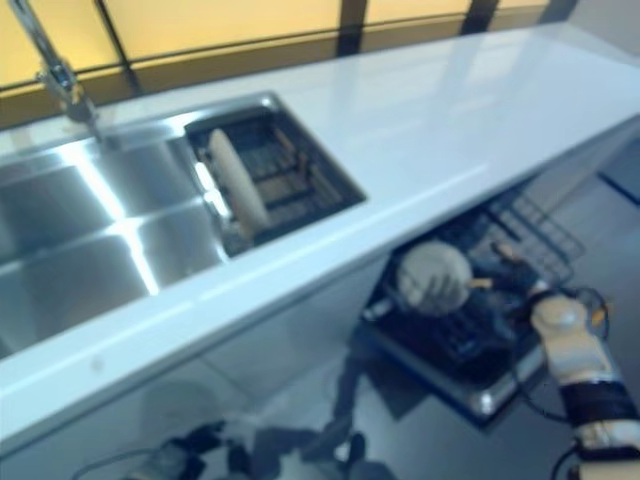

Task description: Take plates into dishwasher

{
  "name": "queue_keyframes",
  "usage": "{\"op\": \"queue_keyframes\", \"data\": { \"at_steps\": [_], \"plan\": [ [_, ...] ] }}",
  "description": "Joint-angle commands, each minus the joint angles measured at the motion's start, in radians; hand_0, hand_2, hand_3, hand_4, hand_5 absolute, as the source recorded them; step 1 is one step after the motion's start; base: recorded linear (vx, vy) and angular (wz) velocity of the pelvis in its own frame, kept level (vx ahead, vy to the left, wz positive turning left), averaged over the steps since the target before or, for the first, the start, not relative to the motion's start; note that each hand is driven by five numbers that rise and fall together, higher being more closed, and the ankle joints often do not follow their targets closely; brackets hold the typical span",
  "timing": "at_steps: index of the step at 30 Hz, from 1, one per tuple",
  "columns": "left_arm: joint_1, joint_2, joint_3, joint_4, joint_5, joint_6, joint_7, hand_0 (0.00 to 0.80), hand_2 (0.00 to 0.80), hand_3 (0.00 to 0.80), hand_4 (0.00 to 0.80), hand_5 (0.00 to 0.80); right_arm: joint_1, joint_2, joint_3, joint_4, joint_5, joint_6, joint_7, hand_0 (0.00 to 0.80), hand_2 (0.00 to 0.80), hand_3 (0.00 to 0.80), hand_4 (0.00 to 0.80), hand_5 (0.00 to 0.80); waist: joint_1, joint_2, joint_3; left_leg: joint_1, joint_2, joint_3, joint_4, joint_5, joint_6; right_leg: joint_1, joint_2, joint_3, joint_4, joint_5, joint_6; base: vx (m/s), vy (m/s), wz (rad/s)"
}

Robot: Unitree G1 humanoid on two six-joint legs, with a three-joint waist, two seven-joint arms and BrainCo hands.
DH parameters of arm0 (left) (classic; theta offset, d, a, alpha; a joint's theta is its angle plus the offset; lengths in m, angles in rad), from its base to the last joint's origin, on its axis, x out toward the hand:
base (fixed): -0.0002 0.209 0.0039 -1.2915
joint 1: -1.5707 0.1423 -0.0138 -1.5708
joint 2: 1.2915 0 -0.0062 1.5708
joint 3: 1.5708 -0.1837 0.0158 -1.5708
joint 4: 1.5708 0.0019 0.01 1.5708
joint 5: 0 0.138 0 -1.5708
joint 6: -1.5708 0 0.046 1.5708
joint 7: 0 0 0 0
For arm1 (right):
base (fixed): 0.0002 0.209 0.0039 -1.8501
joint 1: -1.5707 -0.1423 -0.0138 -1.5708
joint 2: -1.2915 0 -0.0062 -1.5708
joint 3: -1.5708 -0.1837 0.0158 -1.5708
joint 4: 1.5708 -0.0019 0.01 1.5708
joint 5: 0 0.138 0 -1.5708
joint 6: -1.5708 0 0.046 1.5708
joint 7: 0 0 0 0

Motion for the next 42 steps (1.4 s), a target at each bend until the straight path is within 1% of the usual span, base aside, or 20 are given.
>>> {"op": "queue_keyframes", "data": {
  "at_steps": [1, 3, 7, 8, 10, 11, 13, 14, 16, 20, 23, 24, 27, 29, 31, 33, 35, 38, 41, 42],
  "plan": [
    [-0.020, -0.019, 0.028, 0.053, 0.027, -0.028, 0.011, 0.000, 0.000, 0.000, 0.000, 0.000, -0.008, -0.074, -0.059, -0.077, 0.034, -0.022, -0.007, 0.000, 0.000, 0.000, 0.000, 0.000, -0.011, -0.008, -0.044, -0.026, -0.008, 0.061, -0.003, -0.005, 0.059, -0.014, 0.062, 0.020, 0.046, -0.034, -0.038, -0.001, 0.018, -0.04],
    [-0.017, -0.022, 0.030, 0.058, 0.022, -0.031, 0.013, 0.000, 0.000, 0.000, 0.000, 0.000, 0.005, -0.079, -0.084, -0.098, 0.074, -0.035, -0.027, 0.000, 0.000, 0.000, 0.000, 0.000, -0.017, -0.007, -0.049, -0.022, -0.007, 0.065, -0.003, -0.006, 0.059, -0.012, 0.063, 0.025, 0.045, -0.034, -0.039, 0.001, 0.019, -0.01],
    [-0.011, -0.032, 0.032, 0.069, 0.013, -0.033, 0.020, 0.000, 0.000, 0.000, 0.000, 0.000, 0.016, -0.067, -0.158, -0.168, 0.231, -0.078, -0.093, 0.000, 0.000, 0.000, 0.000, 0.000, -0.031, -0.004, -0.061, -0.015, -0.006, 0.076, -0.003, -0.009, 0.057, -0.004, 0.061, 0.033, 0.039, -0.035, -0.038, 0.009, 0.039, -0.06],
    [-0.008, -0.036, 0.031, 0.074, 0.012, -0.034, 0.023, 0.000, 0.000, 0.000, 0.000, 0.000, 0.022, -0.049, -0.179, -0.190, 0.289, -0.114, -0.125, 0.000, 0.000, 0.000, 0.000, 0.000, -0.034, -0.002, -0.064, -0.013, -0.007, 0.078, -0.003, -0.011, 0.057, -0.003, 0.060, 0.034, 0.038, -0.036, -0.038, 0.017, 0.041, -0.10],
    [-0.006, -0.039, 0.030, 0.082, 0.008, -0.039, 0.025, 0.000, 0.000, 0.000, 0.000, 0.000, 0.027, -0.030, -0.201, -0.218, 0.326, -0.138, -0.144, 0.000, 0.000, 0.000, 0.000, 0.000, -0.038, 0.000, -0.068, -0.011, -0.008, 0.080, -0.003, -0.012, 0.058, -0.001, 0.060, 0.037, 0.037, -0.037, -0.037, 0.024, 0.041, -0.11],
    [-0.002, -0.045, 0.032, 0.088, 0.009, -0.039, 0.025, 0.000, 0.000, 0.000, 0.000, 0.000, 0.030, -0.002, -0.225, -0.258, 0.396, -0.189, -0.176, 0.000, 0.000, 0.000, 0.000, 0.000, -0.041, 0.005, -0.074, -0.008, -0.009, 0.084, -0.003, -0.014, 0.058, 0.002, 0.058, 0.038, 0.038, -0.040, -0.037, 0.039, 0.059, -0.08],
    [0.002, -0.050, 0.027, 0.100, 0.002, -0.047, 0.025, 0.000, 0.000, 0.000, 0.000, 0.000, 0.020, 0.031, -0.242, -0.305, 0.423, -0.255, -0.206, 0.000, 0.000, 0.000, 0.000, 0.000, -0.042, 0.011, -0.079, -0.004, -0.010, 0.085, -0.003, -0.016, 0.058, 0.003, 0.055, 0.039, 0.040, -0.043, -0.036, 0.048, 0.073, -0.03],
    [0.002, -0.054, 0.025, 0.102, -0.003, -0.047, 0.024, 0.000, 0.000, 0.000, 0.000, 0.000, 0.011, 0.050, -0.246, -0.331, 0.408, -0.289, -0.222, 0.000, 0.000, 0.000, 0.000, 0.000, -0.042, 0.015, -0.083, -0.003, -0.012, 0.084, -0.003, -0.018, 0.059, 0.004, 0.053, 0.039, 0.040, -0.044, -0.036, 0.055, 0.078, -0.02],
    [0.006, -0.061, 0.019, 0.107, -0.006, -0.050, 0.022, 0.000, 0.000, 0.000, 0.000, 0.000, -0.008, 0.065, -0.238, -0.360, 0.378, -0.302, -0.214, 0.000, 0.000, 0.000, 0.000, 0.000, -0.036, 0.022, -0.089, -0.001, -0.017, 0.081, -0.003, -0.021, 0.061, 0.007, 0.050, 0.037, 0.041, -0.048, -0.036, 0.060, 0.088, -0.03],
    [0.007, -0.074, 0.015, 0.109, -0.014, -0.044, 0.022, 0.000, 0.000, 0.000, 0.000, 0.000, -0.035, 0.053, -0.209, -0.430, 0.390, -0.271, -0.140, 0.000, 0.000, 0.000, 0.000, 0.000, -0.027, 0.027, -0.094, 0.006, -0.030, 0.074, -0.003, -0.028, 0.070, 0.012, 0.038, 0.028, 0.050, -0.053, -0.035, 0.061, 0.090, 0.01],
    [0.009, -0.075, 0.010, 0.115, -0.019, -0.043, 0.023, 0.000, 0.000, 0.000, 0.000, 0.000, -0.062, 0.039, -0.178, -0.452, 0.427, -0.252, -0.111, 0.000, 0.000, 0.000, 0.000, 0.000, -0.020, 0.026, -0.098, 0.013, -0.039, 0.072, -0.003, -0.033, 0.075, 0.016, 0.030, 0.021, 0.056, -0.056, -0.032, 0.067, 0.078, 0.01],
    [0.011, -0.075, 0.011, 0.117, -0.018, -0.045, 0.023, 0.000, 0.000, 0.000, 0.000, 0.000, -0.073, 0.039, -0.166, -0.457, 0.437, -0.237, -0.104, 0.000, 0.000, 0.000, 0.000, 0.000, -0.017, 0.026, -0.099, 0.015, -0.042, 0.069, -0.003, -0.036, 0.077, 0.017, 0.026, 0.018, 0.059, -0.057, -0.031, 0.100, 0.112, 0.01],
    [0.010, -0.077, 0.007, 0.132, -0.023, -0.049, 0.025, 0.000, 0.000, 0.000, 0.000, 0.000, -0.127, 0.056, -0.111, -0.460, 0.504, -0.154, -0.097, 0.000, 0.000, 0.000, 0.000, 0.000, -0.003, 0.025, -0.105, 0.028, -0.060, 0.058, -0.003, -0.047, 0.090, 0.022, 0.008, 0.011, 0.076, -0.061, -0.024, 0.117, 0.131, 0.02],
    [0.008, -0.078, 0.006, 0.137, -0.026, -0.050, 0.026, 0.000, 0.000, 0.000, 0.000, 0.000, -0.146, 0.070, -0.088, -0.456, 0.527, -0.131, -0.092, 0.000, 0.000, 0.000, 0.000, 0.000, 0.002, 0.026, -0.106, 0.031, -0.068, 0.054, -0.003, -0.050, 0.096, 0.024, -0.001, 0.008, 0.084, -0.062, -0.020, 0.086, 0.105, 0.06],
    [0.005, -0.077, 0.003, 0.141, -0.029, -0.051, 0.027, 0.000, 0.000, 0.000, 0.000, 0.000, -0.177, 0.101, -0.051, -0.457, 0.557, -0.100, -0.112, 0.000, 0.000, 0.000, 0.000, 0.000, 0.013, 0.026, -0.106, 0.036, -0.079, 0.047, -0.003, -0.055, 0.106, 0.024, -0.014, 0.004, 0.100, -0.064, -0.014, 0.100, 0.145, 0.14],
    [0.002, -0.075, 0.001, 0.137, -0.032, -0.045, 0.029, 0.000, 0.000, 0.000, 0.000, 0.000, -0.210, 0.142, -0.020, -0.460, 0.555, -0.078, -0.136, 0.000, 0.000, 0.000, 0.000, 0.000, 0.025, 0.028, -0.104, 0.039, -0.089, 0.039, -0.003, -0.059, 0.118, 0.019, -0.028, -0.002, 0.126, -0.064, -0.006, 0.089, 0.153, 0.17],
    [-0.004, -0.074, 0.001, 0.131, -0.039, -0.038, 0.030, 0.000, 0.000, 0.000, 0.000, 0.000, -0.239, 0.179, 0.011, -0.467, 0.544, -0.037, -0.161, 0.000, 0.000, 0.000, 0.000, 0.000, 0.036, 0.028, -0.100, 0.038, -0.100, 0.032, 0.001, -0.063, 0.131, 0.009, -0.046, -0.004, 0.162, -0.053, 0.005, 0.074, 0.152, 0.05],
    [-0.014, -0.074, -0.001, 0.126, -0.051, -0.031, 0.033, 0.000, 0.000, 0.000, 0.000, 0.000, -0.279, 0.225, 0.059, -0.459, 0.515, -0.007, -0.181, 0.000, 0.000, 0.000, 0.000, 0.000, 0.053, 0.029, -0.093, 0.035, -0.113, 0.019, 0.005, -0.068, 0.149, -0.008, -0.073, -0.007, 0.220, -0.029, 0.016, 0.060, 0.146, 0.13],
    [-0.019, -0.071, -0.005, 0.121, -0.061, -0.025, 0.032, 0.000, 0.000, 0.000, 0.000, 0.000, -0.304, 0.242, 0.087, -0.452, 0.510, 0.010, -0.201, 0.000, 0.000, 0.000, 0.000, 0.000, 0.066, 0.029, -0.087, 0.031, -0.125, 0.007, 0.006, -0.071, 0.161, -0.021, -0.089, -0.010, 0.258, -0.010, 0.019, 0.047, 0.118, 0.17],
    [-0.022, -0.075, -0.006, 0.122, -0.063, -0.020, 0.034, 0.000, 0.000, 0.000, 0.000, 0.000, -0.324, 0.257, 0.102, -0.439, 0.508, 0.016, -0.213, 0.000, 0.000, 0.000, 0.000, 0.000, 0.079, 0.029, -0.086, 0.029, -0.134, -0.002, 0.006, -0.074, 0.168, -0.026, -0.103, -0.017, 0.283, 0.006, 0.019, 0.073, 0.155, 0.18]
  ]
}}
